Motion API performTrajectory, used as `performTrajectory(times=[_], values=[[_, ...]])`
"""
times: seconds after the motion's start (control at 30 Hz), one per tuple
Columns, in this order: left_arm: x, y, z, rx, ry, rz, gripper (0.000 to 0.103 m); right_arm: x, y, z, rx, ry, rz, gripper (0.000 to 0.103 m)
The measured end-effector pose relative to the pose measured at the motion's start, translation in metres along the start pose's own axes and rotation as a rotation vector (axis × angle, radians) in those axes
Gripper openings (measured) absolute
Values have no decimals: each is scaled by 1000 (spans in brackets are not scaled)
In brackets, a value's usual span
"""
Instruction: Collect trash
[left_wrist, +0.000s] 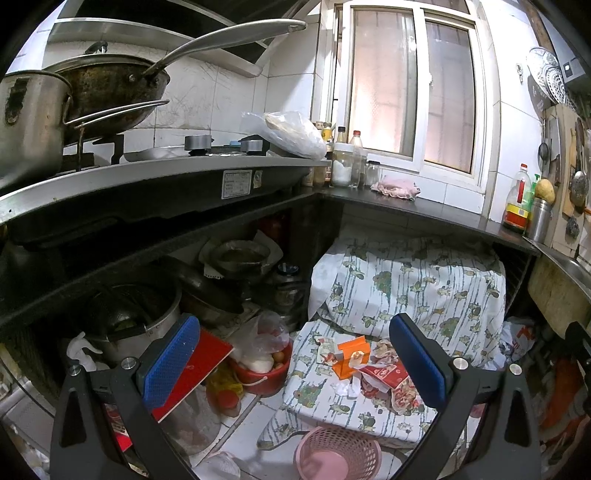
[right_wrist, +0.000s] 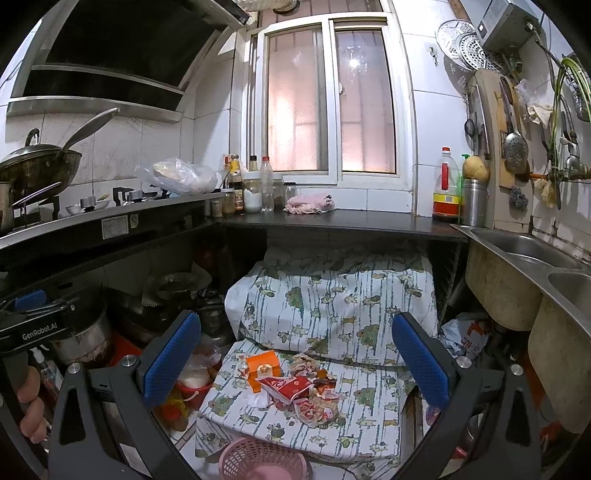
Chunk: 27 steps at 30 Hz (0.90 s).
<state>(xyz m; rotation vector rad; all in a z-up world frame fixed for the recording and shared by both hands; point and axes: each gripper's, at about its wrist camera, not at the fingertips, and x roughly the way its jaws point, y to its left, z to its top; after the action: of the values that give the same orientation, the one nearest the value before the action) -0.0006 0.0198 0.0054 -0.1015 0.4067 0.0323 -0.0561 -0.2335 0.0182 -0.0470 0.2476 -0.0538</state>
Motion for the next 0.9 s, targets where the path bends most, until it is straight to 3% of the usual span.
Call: performTrajectory(times=[0.9], values=[[3, 4, 1, 0, 9, 0, 103, 2, 0, 1, 13, 5, 0, 103]])
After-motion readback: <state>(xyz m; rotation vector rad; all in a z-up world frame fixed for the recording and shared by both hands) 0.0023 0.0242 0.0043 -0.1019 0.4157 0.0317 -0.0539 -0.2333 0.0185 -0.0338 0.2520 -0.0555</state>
